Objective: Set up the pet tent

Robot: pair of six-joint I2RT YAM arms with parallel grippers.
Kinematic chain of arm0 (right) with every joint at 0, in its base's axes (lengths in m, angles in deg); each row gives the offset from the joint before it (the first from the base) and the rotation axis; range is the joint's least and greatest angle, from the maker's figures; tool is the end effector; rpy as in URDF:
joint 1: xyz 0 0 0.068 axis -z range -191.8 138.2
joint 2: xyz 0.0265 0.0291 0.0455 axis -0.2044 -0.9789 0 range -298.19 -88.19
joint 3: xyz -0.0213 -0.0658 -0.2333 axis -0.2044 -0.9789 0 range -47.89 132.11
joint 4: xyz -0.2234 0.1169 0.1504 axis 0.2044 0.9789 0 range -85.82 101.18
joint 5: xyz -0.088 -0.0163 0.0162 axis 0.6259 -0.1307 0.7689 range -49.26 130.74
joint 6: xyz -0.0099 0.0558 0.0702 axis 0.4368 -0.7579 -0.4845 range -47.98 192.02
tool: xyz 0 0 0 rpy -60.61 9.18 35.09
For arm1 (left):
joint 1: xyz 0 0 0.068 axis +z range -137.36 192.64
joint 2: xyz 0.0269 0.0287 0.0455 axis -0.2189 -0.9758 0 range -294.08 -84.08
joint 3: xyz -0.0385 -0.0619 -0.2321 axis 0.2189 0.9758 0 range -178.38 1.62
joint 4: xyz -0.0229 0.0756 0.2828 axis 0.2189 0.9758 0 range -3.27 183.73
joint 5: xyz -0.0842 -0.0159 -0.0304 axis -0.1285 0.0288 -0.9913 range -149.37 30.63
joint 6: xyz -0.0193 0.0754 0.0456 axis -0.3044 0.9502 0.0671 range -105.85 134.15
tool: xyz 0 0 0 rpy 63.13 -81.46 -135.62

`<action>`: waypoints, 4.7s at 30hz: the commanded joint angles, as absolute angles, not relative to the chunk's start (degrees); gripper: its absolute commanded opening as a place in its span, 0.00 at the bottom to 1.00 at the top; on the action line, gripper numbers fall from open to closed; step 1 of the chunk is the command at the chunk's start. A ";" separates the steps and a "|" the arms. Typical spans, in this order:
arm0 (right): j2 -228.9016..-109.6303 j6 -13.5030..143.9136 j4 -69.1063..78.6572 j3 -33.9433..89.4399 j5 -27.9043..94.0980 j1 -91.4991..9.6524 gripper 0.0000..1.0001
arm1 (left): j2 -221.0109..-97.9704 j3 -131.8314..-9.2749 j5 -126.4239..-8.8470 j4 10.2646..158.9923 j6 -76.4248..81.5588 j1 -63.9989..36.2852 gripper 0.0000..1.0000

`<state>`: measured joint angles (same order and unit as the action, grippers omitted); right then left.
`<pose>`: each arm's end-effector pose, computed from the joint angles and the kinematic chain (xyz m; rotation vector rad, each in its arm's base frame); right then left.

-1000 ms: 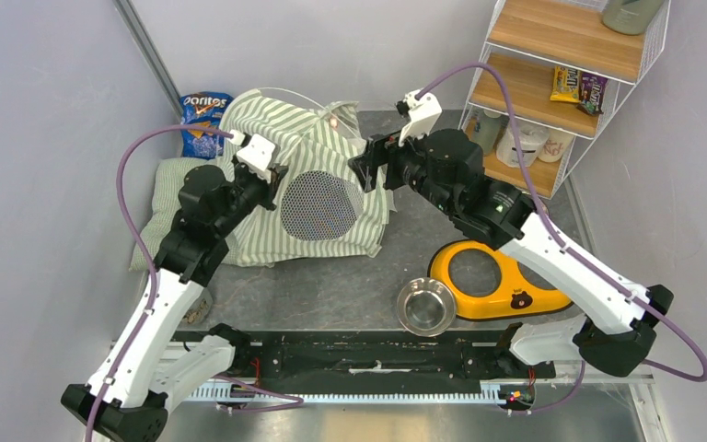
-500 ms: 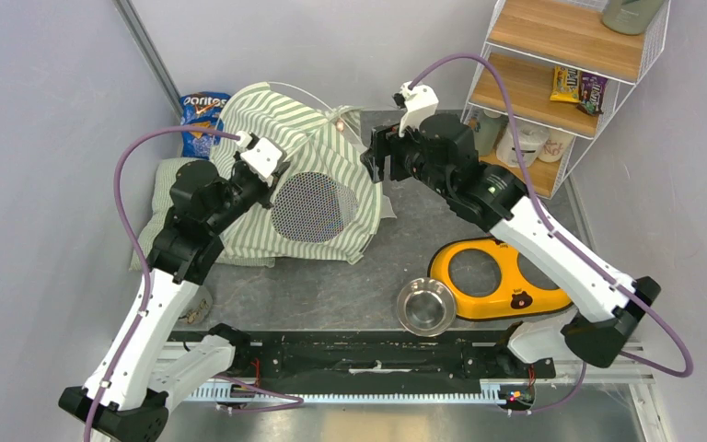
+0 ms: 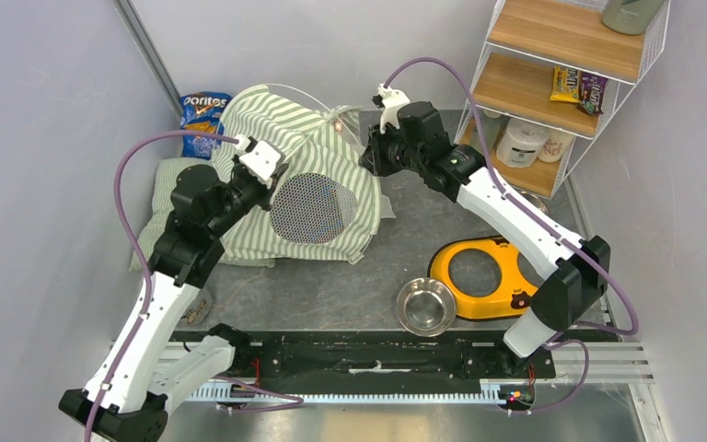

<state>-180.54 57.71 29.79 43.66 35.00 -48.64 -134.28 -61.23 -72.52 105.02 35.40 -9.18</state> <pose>0.3534 0.2748 0.3341 -0.4729 2.0401 0.6548 0.2544 -0.1217 0.3974 0.7713 1.4818 -0.1990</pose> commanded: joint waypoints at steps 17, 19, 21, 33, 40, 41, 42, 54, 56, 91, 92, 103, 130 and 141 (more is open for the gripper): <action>-180.40 65.75 24.37 54.42 35.16 -48.45 0.00 | -138.11 -54.99 -68.70 78.03 20.31 -9.13 0.02; -180.99 65.86 24.59 55.14 34.93 -48.45 0.00 | -139.77 -54.99 -69.13 76.98 19.68 -9.10 0.02; -181.43 65.72 24.72 55.93 34.28 -48.42 0.00 | -140.97 -54.90 -67.87 75.85 19.61 -9.14 0.02; -180.75 64.48 23.97 59.16 33.21 -48.39 0.00 | -143.93 -56.28 -66.46 73.12 24.85 -8.89 0.02; -179.97 61.76 24.08 59.10 35.84 -48.08 0.61 | -143.22 -57.32 -65.74 77.30 30.79 -7.31 0.02; -179.47 60.79 23.34 58.39 36.15 -47.64 0.64 | -142.97 -57.02 -66.01 77.65 31.20 -6.90 0.02; -179.01 59.72 22.61 57.72 36.29 -47.22 0.64 | -142.79 -56.57 -66.60 77.68 31.35 -6.56 0.02; -181.57 55.51 19.24 55.61 34.86 -39.40 0.72 | -139.33 -52.22 -70.53 85.79 36.71 -4.53 0.02; -185.05 58.86 19.95 57.21 33.58 -37.16 0.69 | -139.09 -52.02 -70.55 86.40 36.10 -4.32 0.02; -226.28 89.69 -30.84 66.98 30.02 -33.51 0.61 | -140.90 -60.17 -71.57 98.36 26.04 -4.06 0.02; -227.12 89.65 -31.24 68.21 31.10 -33.56 0.62 | -141.03 -60.25 -71.87 98.63 26.02 -4.08 0.02; -230.75 89.70 -32.73 72.96 34.55 -33.56 0.57 | -142.31 -61.26 -72.65 100.42 25.81 -4.04 0.02; -227.99 96.61 -31.22 80.62 48.72 -34.53 0.00 | -142.59 -61.49 -73.79 99.14 24.06 -4.06 0.02; -222.51 96.51 -31.55 74.63 50.19 -34.47 0.00 | -141.66 -62.34 -71.92 99.87 26.27 -4.05 0.02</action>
